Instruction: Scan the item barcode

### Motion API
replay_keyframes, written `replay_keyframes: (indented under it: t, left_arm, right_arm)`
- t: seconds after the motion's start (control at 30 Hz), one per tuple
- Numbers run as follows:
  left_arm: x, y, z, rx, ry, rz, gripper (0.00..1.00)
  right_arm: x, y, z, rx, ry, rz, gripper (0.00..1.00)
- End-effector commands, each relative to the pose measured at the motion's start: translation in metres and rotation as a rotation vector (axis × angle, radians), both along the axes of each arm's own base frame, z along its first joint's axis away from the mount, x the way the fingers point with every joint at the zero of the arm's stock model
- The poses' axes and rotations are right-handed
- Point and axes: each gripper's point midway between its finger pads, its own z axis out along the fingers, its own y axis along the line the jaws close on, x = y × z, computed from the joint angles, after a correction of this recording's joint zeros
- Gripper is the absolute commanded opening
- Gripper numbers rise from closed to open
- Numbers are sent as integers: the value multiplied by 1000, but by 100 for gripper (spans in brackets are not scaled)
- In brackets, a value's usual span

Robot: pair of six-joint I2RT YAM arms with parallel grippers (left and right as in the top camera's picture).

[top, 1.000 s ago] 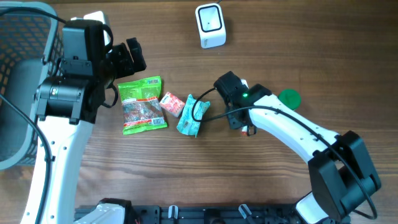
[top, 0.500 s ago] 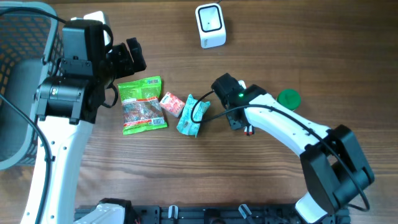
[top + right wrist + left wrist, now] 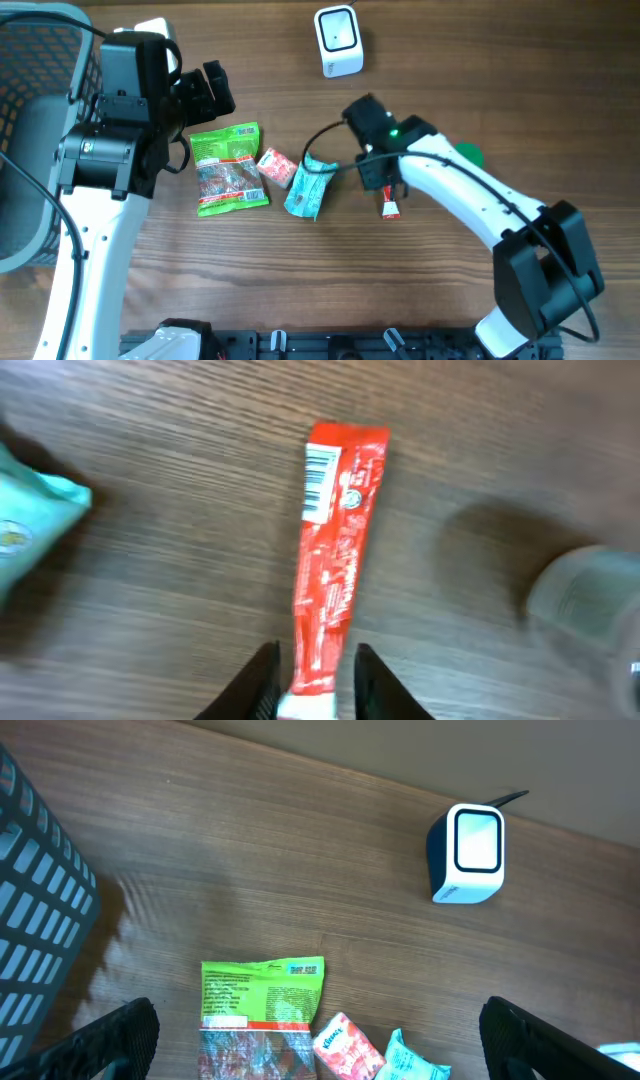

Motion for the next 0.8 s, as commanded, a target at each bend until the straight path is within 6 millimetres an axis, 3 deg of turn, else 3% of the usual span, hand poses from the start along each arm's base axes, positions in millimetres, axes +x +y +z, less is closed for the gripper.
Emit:
replay_keyframes:
  t: [0.0, 0.03, 0.13, 0.27, 0.4, 0.77]
  left_arm:
    - [1, 1, 3, 14, -9, -4, 100]
    - [1, 1, 3, 14, -9, -4, 100]
    - [1, 1, 3, 14, -9, -4, 100]
    - [1, 1, 3, 14, -9, -4, 100]
    - [1, 1, 3, 14, -9, -4, 100]
    - [1, 1, 3, 14, -9, -4, 100]
  right_arm:
    - [-9, 2, 6, 200, 124, -147, 36]
    - [-13, -4, 5, 213, 155, -188, 40]
    - [-22, -19, -3, 273, 239, -253, 41]
    - [-38, -16, -24, 374, 311, -253, 41]
    - [-52, -17, -48, 384, 328, -255, 24]
    - [-55, -19, -61, 391, 310, -250, 29]
